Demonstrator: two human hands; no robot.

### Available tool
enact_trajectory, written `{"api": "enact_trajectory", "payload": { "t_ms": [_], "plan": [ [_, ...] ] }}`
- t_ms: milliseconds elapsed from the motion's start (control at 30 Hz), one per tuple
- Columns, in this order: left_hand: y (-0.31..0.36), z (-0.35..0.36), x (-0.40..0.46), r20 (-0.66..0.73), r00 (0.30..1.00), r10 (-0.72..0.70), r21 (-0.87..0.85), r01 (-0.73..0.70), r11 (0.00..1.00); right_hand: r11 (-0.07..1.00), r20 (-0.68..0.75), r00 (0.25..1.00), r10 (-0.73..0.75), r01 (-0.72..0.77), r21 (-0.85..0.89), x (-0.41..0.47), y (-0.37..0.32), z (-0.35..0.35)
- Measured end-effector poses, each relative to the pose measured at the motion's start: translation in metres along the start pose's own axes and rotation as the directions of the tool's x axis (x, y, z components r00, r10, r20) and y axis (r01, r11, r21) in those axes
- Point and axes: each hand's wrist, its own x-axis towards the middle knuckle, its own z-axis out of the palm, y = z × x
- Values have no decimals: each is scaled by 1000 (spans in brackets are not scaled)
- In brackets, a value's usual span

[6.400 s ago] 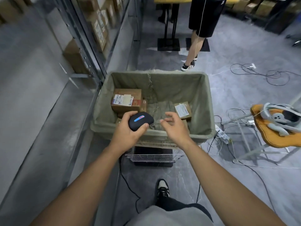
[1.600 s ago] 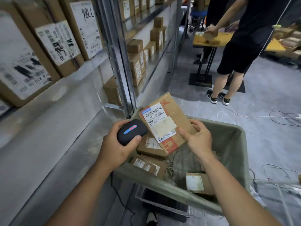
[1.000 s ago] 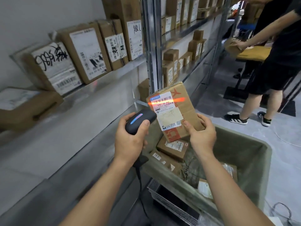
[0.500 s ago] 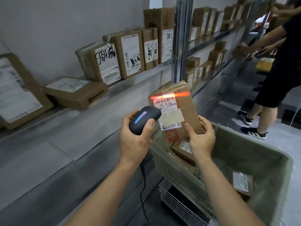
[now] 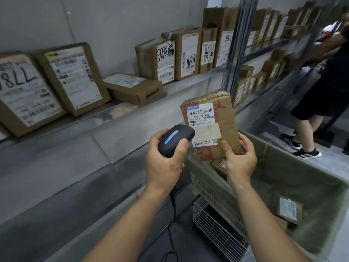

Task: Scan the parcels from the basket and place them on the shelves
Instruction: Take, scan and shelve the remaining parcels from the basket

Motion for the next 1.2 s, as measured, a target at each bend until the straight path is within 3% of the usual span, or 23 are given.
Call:
{"api": "enact_trajectory", "payload": {
  "t_ms": [333,600,767,933,1100,1200],
  "plan": [
    [-5,-54,-31,-200,979,38,154,-7,988,997,209,977,-41,26,73,-47,-11,17],
    [-4,-101,-91,-419,906,56,228,45,973,989,471,882,18,-85,120,-110,11,30],
    [-4,-143,-139,-589,799,118,340,113,934,982,630,775,48,-151,112,-153,12,48],
    [5,-185,-193,-711,685,160,389,194,901,955,782,619,73,-269,123,-213,-4,63],
    [20,-230,-244,-801,562,207,394,234,889,930,879,468,91,-356,93,-283,-25,78],
    [26,-261,-272,-842,484,237,401,270,875,912,901,417,123,-405,63,-327,-36,91]
  ]
}}
